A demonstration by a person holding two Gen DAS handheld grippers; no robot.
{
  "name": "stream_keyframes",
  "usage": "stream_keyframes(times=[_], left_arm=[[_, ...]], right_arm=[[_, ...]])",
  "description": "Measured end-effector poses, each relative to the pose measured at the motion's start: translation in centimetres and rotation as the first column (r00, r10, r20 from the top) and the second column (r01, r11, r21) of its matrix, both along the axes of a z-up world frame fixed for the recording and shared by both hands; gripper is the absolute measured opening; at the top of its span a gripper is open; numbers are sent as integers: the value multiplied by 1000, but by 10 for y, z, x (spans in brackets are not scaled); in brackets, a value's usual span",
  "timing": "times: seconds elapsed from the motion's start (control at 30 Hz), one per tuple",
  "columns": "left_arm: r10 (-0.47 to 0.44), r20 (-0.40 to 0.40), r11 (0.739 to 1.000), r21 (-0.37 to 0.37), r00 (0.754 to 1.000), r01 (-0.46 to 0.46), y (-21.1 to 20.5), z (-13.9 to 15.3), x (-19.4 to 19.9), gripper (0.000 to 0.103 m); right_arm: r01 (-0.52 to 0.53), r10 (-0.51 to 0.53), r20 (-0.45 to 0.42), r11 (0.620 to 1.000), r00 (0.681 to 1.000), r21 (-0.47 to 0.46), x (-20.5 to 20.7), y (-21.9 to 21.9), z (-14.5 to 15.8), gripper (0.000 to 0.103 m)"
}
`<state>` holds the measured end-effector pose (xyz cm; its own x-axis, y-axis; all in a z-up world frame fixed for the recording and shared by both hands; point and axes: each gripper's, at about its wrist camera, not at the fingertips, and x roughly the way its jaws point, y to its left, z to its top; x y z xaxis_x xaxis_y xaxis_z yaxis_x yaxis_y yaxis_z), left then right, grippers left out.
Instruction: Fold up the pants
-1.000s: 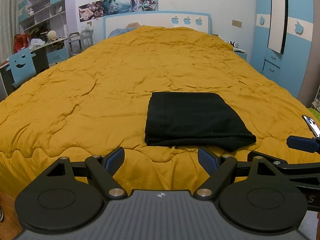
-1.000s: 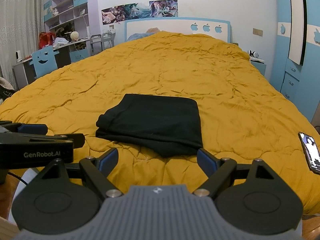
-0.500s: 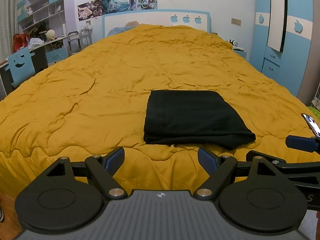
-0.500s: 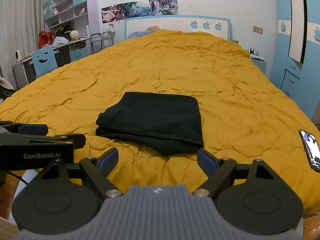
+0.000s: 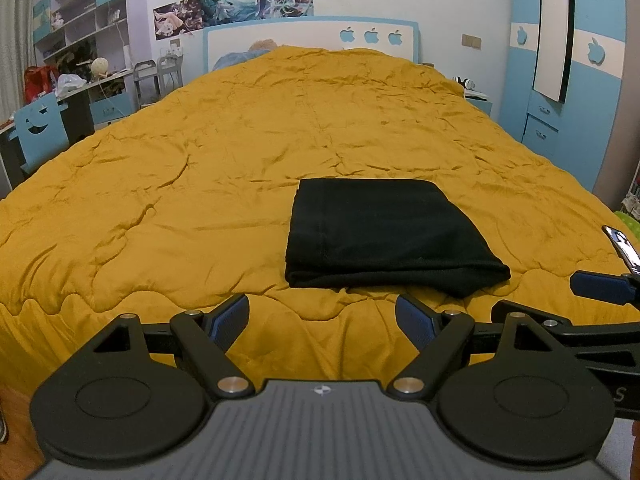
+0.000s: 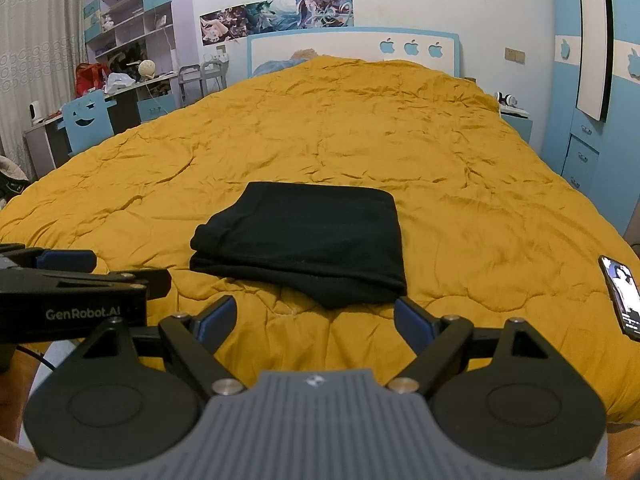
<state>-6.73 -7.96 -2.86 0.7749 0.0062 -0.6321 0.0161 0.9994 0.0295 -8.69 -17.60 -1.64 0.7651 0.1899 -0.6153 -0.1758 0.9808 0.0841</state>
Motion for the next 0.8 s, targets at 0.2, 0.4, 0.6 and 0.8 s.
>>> stream_keyframes(times=[0.2,0.4,0.6,0.8], left_arm=[[0,1,1000,2,1000,0,1,0,0,97],[-1,0,1000,3,1000,1,1,0,0,97],[0,0,1000,1,1000,0,1,1,1,97],[3,1,1000,3,1000,-3,1,1,1,97]], right_arm=[[0,0,1,1000,1000,0,0,0,0,82],[0,0,-1,1000,1000,3,0,1,-1,82],[1,-1,-9,1000,1000,7,1,0,-2,82],[0,0,-9,1000,1000,7,1,0,-2,82]])
